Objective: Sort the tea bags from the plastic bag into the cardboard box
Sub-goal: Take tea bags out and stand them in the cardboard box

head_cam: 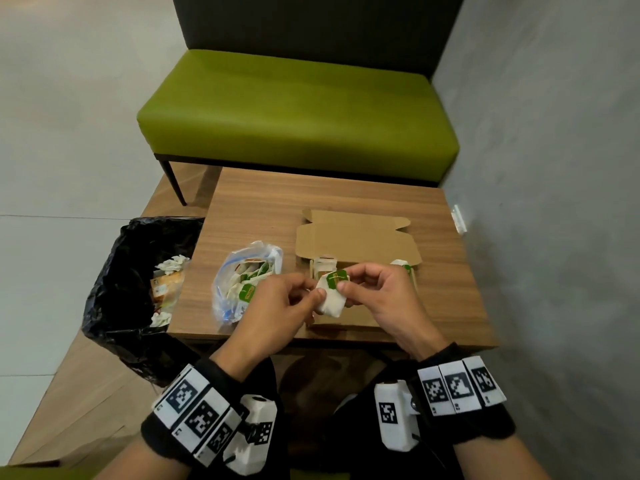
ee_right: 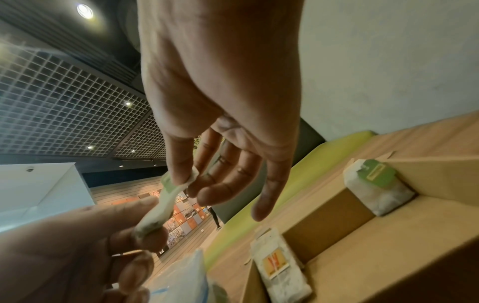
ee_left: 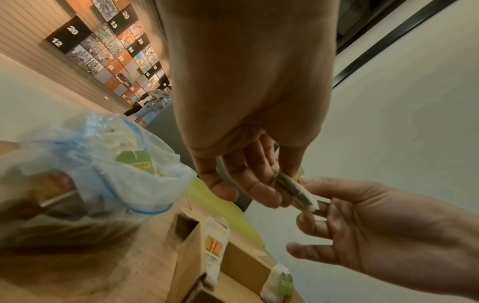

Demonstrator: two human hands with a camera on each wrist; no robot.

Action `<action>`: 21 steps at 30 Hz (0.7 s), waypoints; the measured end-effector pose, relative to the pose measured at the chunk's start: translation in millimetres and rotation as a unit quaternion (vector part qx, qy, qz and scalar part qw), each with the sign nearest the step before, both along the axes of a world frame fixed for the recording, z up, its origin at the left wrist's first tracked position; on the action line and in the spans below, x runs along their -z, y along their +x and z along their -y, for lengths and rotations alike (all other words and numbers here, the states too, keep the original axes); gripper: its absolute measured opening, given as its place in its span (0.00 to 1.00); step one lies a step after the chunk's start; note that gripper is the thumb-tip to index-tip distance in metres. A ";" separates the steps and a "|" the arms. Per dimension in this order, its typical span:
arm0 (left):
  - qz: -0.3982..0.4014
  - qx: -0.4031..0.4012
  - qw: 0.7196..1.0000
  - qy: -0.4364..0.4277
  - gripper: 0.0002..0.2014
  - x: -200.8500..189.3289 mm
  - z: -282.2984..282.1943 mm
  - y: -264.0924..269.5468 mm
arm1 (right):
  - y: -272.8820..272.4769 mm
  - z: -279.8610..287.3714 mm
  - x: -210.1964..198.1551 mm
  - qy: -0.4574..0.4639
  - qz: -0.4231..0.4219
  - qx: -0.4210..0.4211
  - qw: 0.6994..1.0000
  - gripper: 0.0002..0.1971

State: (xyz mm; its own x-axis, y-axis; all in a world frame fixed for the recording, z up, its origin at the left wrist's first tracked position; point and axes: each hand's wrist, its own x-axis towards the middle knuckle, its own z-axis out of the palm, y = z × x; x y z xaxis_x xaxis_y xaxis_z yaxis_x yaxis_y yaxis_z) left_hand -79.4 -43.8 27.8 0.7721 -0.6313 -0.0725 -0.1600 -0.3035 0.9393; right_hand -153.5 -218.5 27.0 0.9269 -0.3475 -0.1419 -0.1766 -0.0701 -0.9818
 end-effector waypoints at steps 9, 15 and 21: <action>0.063 0.130 0.979 0.145 0.13 23.3 34.6 -11.3 | -19.2 77.4 4.2 -0.180 -0.080 0.027 0.980 0.08; 0.140 0.223 0.929 0.261 0.18 37.5 40.9 -23.1 | -14.0 125.2 30.9 -0.268 -0.179 0.069 0.944 0.07; 0.148 0.222 0.929 0.256 0.17 46.3 43.1 -21.8 | -8.9 127.1 38.6 -0.244 -0.218 -0.022 0.945 0.06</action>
